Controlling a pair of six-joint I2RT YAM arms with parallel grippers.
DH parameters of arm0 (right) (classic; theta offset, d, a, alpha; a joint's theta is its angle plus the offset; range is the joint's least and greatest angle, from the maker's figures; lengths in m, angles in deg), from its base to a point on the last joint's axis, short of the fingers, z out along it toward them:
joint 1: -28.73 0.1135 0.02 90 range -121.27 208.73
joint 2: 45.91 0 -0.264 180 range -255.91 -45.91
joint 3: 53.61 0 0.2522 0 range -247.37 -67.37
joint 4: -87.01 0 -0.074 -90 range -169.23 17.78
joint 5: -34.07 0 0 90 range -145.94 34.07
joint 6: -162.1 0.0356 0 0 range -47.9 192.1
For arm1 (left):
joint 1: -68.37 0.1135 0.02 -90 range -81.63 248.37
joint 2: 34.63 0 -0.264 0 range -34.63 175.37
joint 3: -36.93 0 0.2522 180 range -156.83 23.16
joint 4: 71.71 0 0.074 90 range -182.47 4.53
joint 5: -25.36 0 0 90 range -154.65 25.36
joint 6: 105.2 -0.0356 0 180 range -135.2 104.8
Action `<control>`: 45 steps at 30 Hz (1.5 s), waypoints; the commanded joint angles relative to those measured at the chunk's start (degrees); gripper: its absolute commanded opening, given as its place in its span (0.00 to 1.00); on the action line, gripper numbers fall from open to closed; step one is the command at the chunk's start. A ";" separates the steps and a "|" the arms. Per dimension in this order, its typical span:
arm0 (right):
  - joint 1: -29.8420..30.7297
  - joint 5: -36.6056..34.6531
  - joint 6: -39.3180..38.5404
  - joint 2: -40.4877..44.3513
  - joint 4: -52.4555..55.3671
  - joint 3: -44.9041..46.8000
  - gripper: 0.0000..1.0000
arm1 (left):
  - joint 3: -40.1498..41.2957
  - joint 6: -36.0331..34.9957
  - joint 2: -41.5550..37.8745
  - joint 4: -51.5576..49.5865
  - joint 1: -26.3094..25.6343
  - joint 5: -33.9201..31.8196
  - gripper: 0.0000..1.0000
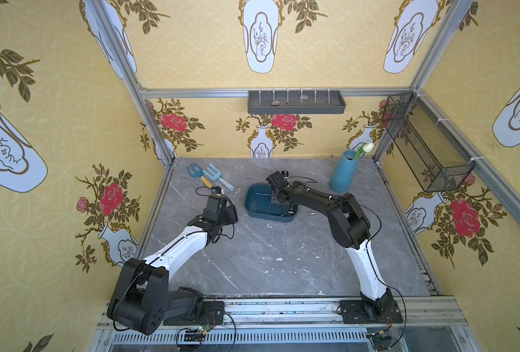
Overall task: Take out the socket from the storage box
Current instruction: Pick up the socket head from the storage box.
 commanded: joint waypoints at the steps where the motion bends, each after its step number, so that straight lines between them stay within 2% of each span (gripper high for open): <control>1: 0.20 -3.26 -1.13 -0.44 -1.73 -0.53 0.58 | 0.40 -0.47 -0.44 1.99 0.03 -0.46 0.60; 31: -0.15 -6.13 1.13 -0.83 -10.83 3.62 0.46 | 0.90 -2.28 -1.92 2.54 0.03 -1.03 0.60; 35: -0.19 -5.80 0.58 -1.08 -11.02 3.31 0.41 | 0.98 -2.30 -2.03 2.72 0.03 -0.87 0.60; 37: -0.13 -5.45 0.18 -1.06 -11.24 3.29 0.31 | 0.85 -2.34 -1.85 2.74 0.08 -0.52 0.60; 38: -0.12 -5.21 -0.07 -0.97 -11.35 3.36 0.29 | 0.81 -2.26 -1.71 2.78 0.04 -0.36 0.60; 45: -0.14 -3.50 -1.53 1.13 -12.21 5.03 0.28 | -1.43 -2.08 1.42 2.49 0.03 2.07 0.62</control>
